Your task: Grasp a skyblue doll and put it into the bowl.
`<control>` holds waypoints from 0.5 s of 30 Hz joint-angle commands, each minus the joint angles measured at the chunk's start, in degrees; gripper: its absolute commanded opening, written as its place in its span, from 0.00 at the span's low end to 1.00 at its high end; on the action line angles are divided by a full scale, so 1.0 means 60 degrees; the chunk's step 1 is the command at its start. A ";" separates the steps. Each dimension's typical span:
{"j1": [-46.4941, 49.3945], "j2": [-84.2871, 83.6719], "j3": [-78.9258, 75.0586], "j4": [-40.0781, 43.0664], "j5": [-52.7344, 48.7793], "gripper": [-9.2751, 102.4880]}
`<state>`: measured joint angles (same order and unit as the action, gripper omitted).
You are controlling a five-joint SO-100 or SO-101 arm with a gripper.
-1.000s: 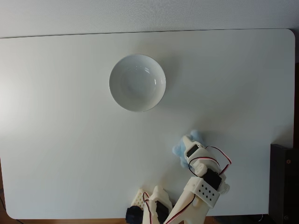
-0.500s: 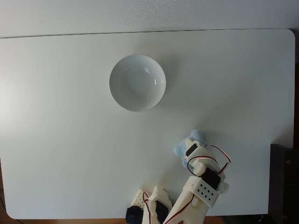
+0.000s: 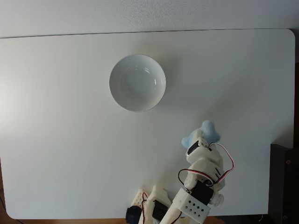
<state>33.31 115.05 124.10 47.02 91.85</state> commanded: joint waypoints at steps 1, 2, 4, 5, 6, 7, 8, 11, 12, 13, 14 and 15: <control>-0.0381 0.1172 -0.0234 -0.0161 0.0015 0.09; -0.0454 0.1436 -0.0234 -0.0161 0.0015 0.09; -0.0659 0.1948 -0.0234 -0.0161 0.0015 0.09; -0.0747 0.2212 -0.0234 -0.0161 0.0015 0.09; -0.0835 0.2490 -0.0234 -0.0161 0.0015 0.09; -0.0908 0.2754 -0.0234 -0.0161 0.0015 0.09; -0.0981 0.3018 -0.0234 -0.0161 0.0015 0.09; -0.1274 0.3765 -0.0234 -0.0161 0.0015 0.09; -0.1377 0.3970 -0.0264 -0.0161 0.0015 0.09; -0.1494 0.4131 -0.0352 -0.0161 0.0015 0.09; -0.1611 0.4219 -0.0483 -0.0161 0.0015 0.09; -0.1729 0.4277 -0.0645 -0.0161 0.0015 0.09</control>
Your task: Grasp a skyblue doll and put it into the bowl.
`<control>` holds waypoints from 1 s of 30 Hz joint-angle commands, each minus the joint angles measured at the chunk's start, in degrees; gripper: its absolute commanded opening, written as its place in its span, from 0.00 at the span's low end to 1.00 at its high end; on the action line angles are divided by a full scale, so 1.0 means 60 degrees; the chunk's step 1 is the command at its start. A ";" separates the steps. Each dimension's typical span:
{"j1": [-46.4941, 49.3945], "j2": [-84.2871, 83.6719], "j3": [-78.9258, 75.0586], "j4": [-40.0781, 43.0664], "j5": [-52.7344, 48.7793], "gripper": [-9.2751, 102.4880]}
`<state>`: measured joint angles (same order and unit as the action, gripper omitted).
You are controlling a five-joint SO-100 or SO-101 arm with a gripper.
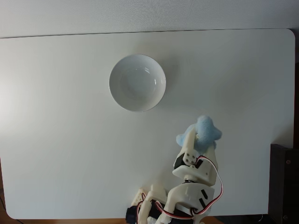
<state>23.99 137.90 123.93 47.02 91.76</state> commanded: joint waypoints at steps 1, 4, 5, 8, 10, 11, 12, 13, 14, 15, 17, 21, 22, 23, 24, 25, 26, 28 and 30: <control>-0.0308 0.0469 -0.0806 -0.0161 0.0015 0.09; -0.0776 0.0381 -0.1509 -0.0073 0.0000 0.09; -0.0952 0.0381 -0.1743 -0.0029 0.0000 0.09; -0.1538 0.0352 -0.2314 -0.0029 -0.0015 0.09; -0.1978 0.0322 -0.2593 -0.0029 -0.0015 0.09; -0.2197 0.0308 -0.2695 -0.0029 -0.0015 0.09; -0.2402 0.0293 -0.2754 -0.0029 -0.0015 0.09; -0.2593 0.0293 -0.2769 -0.0029 -0.0015 0.09; -0.2798 0.0220 -0.2769 -0.0029 -0.0015 0.09; -0.2974 0.0059 -0.2783 -0.0044 -0.0015 0.09; -0.3311 -0.0381 -0.2813 -0.0132 -0.0015 0.09; -0.3882 -0.1011 -0.3076 -0.0146 0.0000 0.09; -0.4014 -0.1245 -0.3223 -0.0146 0.0000 0.09; -0.4131 -0.1567 -0.3384 -0.0146 0.0000 0.09; -0.4189 -0.1904 -0.3618 -0.0146 0.0000 0.09; -0.4233 -0.2241 -0.3867 -0.0146 0.0000 0.09; -0.4263 -0.2607 -0.4146 -0.0146 0.0000 0.09; -0.4277 -0.3384 -0.4761 -0.0146 0.0000 0.09; -0.4277 -0.4160 -0.5391 -0.0146 0.0000 0.09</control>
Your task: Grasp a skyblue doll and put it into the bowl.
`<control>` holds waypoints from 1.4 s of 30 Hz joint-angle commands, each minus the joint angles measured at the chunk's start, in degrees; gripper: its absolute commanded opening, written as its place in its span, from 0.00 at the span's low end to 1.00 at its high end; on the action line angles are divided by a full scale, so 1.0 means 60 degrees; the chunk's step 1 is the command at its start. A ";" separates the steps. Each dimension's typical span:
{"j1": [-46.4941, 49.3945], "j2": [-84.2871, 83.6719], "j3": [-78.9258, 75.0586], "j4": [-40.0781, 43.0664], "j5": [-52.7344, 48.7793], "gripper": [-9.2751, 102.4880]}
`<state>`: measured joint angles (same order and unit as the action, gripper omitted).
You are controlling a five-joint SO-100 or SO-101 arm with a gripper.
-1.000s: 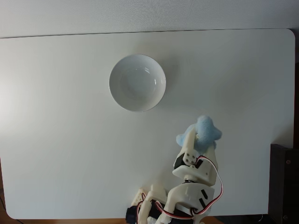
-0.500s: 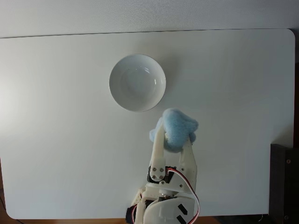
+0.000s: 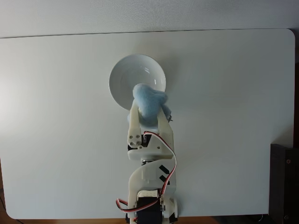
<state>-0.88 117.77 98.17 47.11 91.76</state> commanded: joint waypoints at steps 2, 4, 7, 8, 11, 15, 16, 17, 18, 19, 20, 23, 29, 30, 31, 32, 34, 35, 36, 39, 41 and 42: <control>-0.0132 -0.1567 -0.1743 -0.0161 0.0000 0.09; -0.0132 -0.2314 -0.2373 -0.0161 -0.0015 0.09; -0.0132 -0.3413 -0.3267 -0.0161 -0.0029 0.09; -0.0132 -0.3750 -0.3530 -0.0161 -0.0044 0.09; -0.0278 -0.4614 -0.4248 -0.0044 -0.0103 0.09; -0.0513 -0.5552 -0.4805 -0.0044 -0.0117 0.09; -0.0571 -0.5728 -0.4878 -0.0044 -0.0117 0.09; -0.0688 -0.5903 -0.4922 -0.0044 -0.0117 0.09; -0.0835 -0.6050 -0.4922 -0.0044 -0.0117 0.09; -0.0952 -0.6167 -0.4922 -0.0044 -0.0117 0.09; -0.1025 -0.6284 -0.4922 -0.0044 -0.0117 0.09; -0.1187 -0.6636 -0.4922 -0.0044 -0.0117 0.09; -0.1260 -0.7192 -0.4819 -0.0044 -0.0117 0.09; -0.1260 -0.7251 -0.4819 -0.0044 -0.0117 0.09; -0.1260 -0.7280 -0.4819 -0.0044 -0.0117 0.09; -0.1245 -0.7295 -0.4819 -0.0044 -0.0117 0.09; -0.1187 -0.7295 -0.4849 -0.0044 -0.0117 0.09; -0.1157 -0.7295 -0.4878 -0.0044 -0.0117 0.09; -0.1143 -0.7295 -0.4893 -0.0117 -0.0117 0.09; -0.1113 -0.7163 -0.4922 -0.0161 -0.0117 0.10; -0.1113 -0.7134 -0.4922 -0.0161 -0.0117 0.12; -0.1113 -0.7134 -0.4922 -0.0161 -0.0117 0.14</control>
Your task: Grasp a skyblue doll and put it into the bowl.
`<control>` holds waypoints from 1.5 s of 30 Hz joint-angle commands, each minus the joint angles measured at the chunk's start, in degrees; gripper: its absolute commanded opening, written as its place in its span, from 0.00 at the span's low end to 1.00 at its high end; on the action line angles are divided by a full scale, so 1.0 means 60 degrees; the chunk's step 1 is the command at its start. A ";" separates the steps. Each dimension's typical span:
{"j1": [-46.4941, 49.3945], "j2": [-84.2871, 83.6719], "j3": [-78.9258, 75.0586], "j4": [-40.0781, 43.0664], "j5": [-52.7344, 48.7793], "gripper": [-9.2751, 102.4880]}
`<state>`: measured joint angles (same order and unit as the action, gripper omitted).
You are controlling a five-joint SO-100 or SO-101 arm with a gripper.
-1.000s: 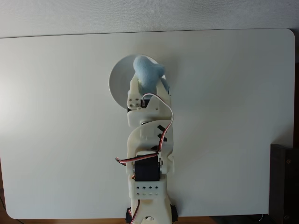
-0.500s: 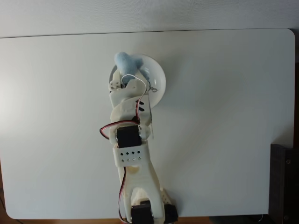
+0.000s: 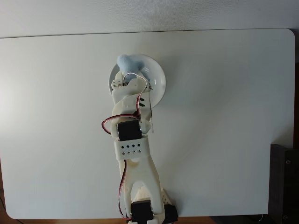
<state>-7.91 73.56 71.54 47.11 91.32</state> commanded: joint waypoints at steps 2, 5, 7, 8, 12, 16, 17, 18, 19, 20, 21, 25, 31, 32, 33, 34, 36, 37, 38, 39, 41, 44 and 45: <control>0.0073 0.0249 -0.0483 -0.0161 -0.0044 0.20; 0.0234 0.0249 -0.0483 -0.0161 -0.0044 0.30; 0.0454 0.0249 -0.0483 -0.0161 -0.0044 0.39; 0.0513 0.0249 -0.0483 -0.0161 -0.0044 0.43; 0.0791 0.0249 -0.0483 -0.0161 -0.0029 0.60; 0.0937 0.0234 -0.0483 -0.0161 -0.0029 0.71; 0.0937 0.0234 -0.0483 -0.0161 -0.0029 0.72; 0.0937 0.0234 -0.0483 -0.0161 -0.0029 0.73; 0.0937 0.0234 -0.0469 -0.0161 -0.0029 0.74; 0.0937 0.0234 -0.0469 -0.0161 -0.0029 0.74; 0.0937 0.0234 -0.0469 -0.0161 -0.0029 0.74; 0.0937 0.0234 -0.0469 -0.0161 -0.0029 0.74; 0.0937 0.0249 -0.0483 -0.0161 -0.0015 0.74; 0.0937 0.0249 -0.0483 -0.0176 -0.0015 0.74; 0.0937 0.0249 -0.0498 -0.0176 -0.0015 0.74; 0.0937 0.0249 -0.0498 -0.0220 -0.0015 0.74; 0.0937 0.0249 -0.0498 -0.0454 -0.0015 0.74; 0.0967 0.0249 -0.0498 -0.0601 -0.0015 0.74; 0.1011 0.0249 -0.0498 -0.0747 -0.0015 0.74; 0.1040 0.0278 -0.0498 -0.0864 -0.0015 0.74; 0.1040 0.0615 -0.0483 -0.1011 -0.0029 0.74; 0.1040 0.1069 -0.0483 -0.0996 -0.0029 0.73; 0.1040 0.1157 -0.0483 -0.0923 -0.0029 0.71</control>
<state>-1.76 76.11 71.54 41.92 91.49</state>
